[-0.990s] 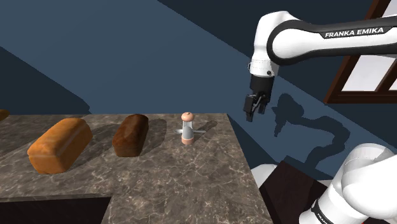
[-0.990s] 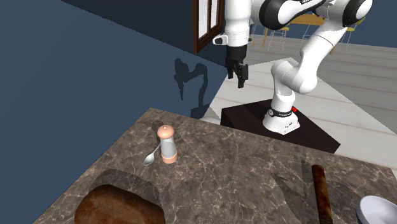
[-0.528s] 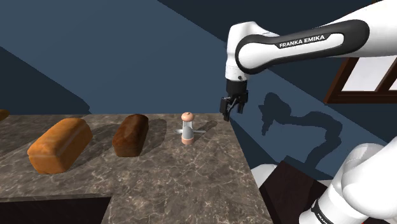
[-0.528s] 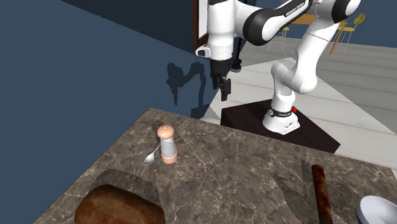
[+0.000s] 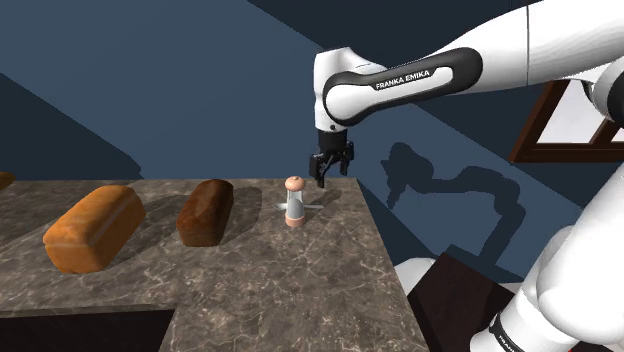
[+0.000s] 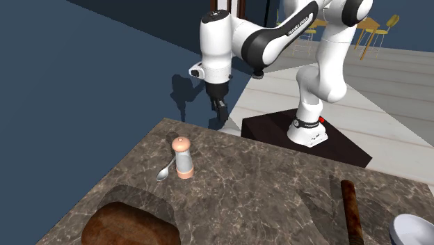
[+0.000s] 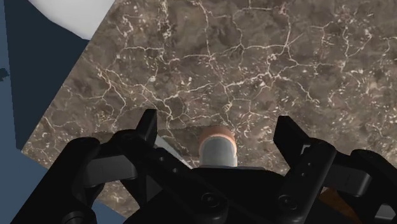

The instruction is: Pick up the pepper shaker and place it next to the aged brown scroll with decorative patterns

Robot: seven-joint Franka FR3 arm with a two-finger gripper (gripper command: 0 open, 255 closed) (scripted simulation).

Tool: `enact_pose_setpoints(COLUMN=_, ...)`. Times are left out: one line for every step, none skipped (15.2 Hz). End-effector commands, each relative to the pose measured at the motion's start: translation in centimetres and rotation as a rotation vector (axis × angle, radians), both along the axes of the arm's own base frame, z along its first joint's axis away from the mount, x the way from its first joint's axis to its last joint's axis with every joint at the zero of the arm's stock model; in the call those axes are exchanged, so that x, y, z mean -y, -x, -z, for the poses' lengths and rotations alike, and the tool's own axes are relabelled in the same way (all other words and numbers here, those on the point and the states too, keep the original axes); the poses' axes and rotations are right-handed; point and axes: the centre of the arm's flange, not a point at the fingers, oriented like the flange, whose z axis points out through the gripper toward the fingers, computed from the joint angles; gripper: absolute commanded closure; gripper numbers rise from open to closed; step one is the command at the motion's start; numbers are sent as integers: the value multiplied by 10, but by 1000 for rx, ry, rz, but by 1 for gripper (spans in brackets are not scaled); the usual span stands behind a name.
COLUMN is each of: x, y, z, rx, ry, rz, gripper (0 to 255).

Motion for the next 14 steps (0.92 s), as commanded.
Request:
enact_pose_setpoints(x=-7, y=-26, z=10, rx=7, ry=15, rz=5, gripper=0)
enact_pose_setpoints(x=-11, y=-38, z=14, rx=10, ry=23, rz=8, gripper=0)
enact_pose_setpoints(x=-15, y=-50, z=17, rx=13, ry=30, rz=10, gripper=0)
enact_pose_setpoints(x=-18, y=-61, z=21, rx=16, ry=38, rz=12, gripper=0)
enact_pose_setpoints(x=-22, y=-73, z=25, rx=19, ry=45, rz=14, gripper=0)
enact_pose_setpoints(x=-26, y=-86, z=29, rx=22, ry=53, rz=17, gripper=0)
enact_pose_setpoints(x=-29, y=-98, z=32, rx=25, ry=61, rz=19, gripper=0)
enact_pose_setpoints(x=-33, y=-110, z=36, rx=28, ry=68, rz=21, gripper=0)
enact_pose_setpoints(x=-36, y=-122, z=40, rx=31, ry=76, rz=24, gripper=0)
enact_pose_setpoints(x=-37, y=-126, z=41, rx=32, ry=78, rz=25, gripper=0)
enact_pose_setpoints(x=-37, y=-126, z=46, rx=32, ry=78, rz=25, gripper=0)
enact_pose_setpoints(x=-36, y=-126, z=51, rx=32, ry=78, rz=25, gripper=0)
enact_pose_setpoints(x=-35, y=-126, z=57, rx=32, ry=78, rz=25, gripper=0)
enact_pose_setpoints(x=-34, y=-126, z=62, rx=32, ry=78, rz=25, gripper=0)
